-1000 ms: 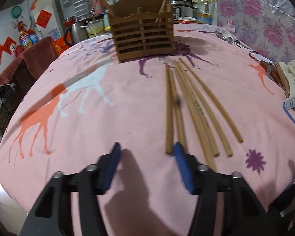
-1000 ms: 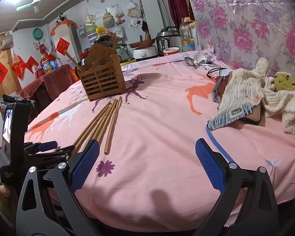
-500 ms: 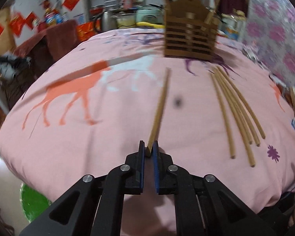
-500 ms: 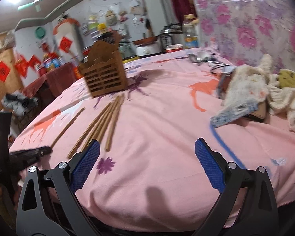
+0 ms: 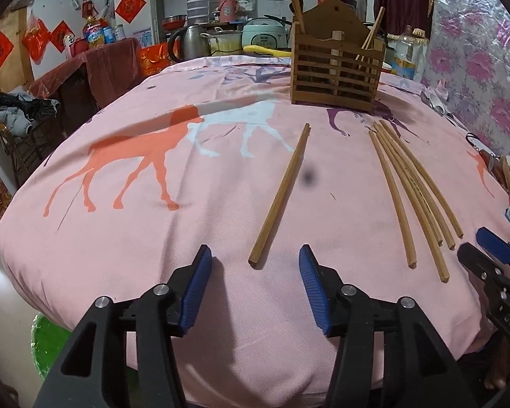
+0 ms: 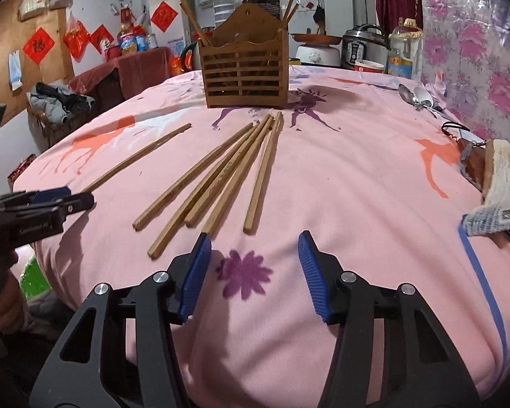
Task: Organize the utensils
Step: 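Close the left tool on one chopstick while the right tool grasps another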
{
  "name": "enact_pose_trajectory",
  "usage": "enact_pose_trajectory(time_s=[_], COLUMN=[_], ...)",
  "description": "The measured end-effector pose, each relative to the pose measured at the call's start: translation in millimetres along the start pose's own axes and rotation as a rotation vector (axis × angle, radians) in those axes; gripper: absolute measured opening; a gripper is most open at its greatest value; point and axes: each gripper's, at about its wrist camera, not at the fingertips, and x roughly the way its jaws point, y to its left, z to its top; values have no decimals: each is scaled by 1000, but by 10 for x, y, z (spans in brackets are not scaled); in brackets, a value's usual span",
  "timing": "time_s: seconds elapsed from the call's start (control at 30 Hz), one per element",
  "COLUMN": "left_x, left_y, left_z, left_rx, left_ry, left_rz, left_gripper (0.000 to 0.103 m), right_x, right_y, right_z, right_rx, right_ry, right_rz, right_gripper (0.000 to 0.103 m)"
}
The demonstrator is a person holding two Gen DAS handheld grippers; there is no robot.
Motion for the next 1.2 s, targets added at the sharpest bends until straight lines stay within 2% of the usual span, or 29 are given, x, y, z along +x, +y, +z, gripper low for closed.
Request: enact_pose_trajectory(time_s=[0.07,0.17,0.23,0.27,0.4,0.5,0.67,0.9,1.03,1.2], left_x=[0,0,1,0,-31,-50,-55,-49,-67,-88], left_y=[-7,-21,-12,-4,39,69,85,136,49,-79], left_z=[-6,-20,-21,-20,-37,-53,-52,-31,-48,-77], left_rx=[0,0,-4,-6,-13,-22,-21,-46,-19,19], left_ry=[-2,-8,-8,-6,1,4,-1,-9,-11,-15], left_rz=[6,19,20,18,11,5,5,-7,-22,-34], left_gripper=[55,57,58,58,58,58,57,28,12,10], right_x=[44,107,116,112,-25,-42,-25,-22,-20,-22], right_y=[-13,-9,-2,-13,-168,-243,-192,-169,-165,-165], right_z=[27,48,44,41,18,-21,-32,-38,-40,-42], right_rx=[15,21,11,15,61,73,51,38,38,36], right_ry=[-6,-12,-19,-19,-53,-31,-26,-33,-33,-35], right_rz=[-4,-7,8,35,-6,-5,-6,-20,-21,-23], right_gripper=[46,34,20,7,6,7,14,14,14,14])
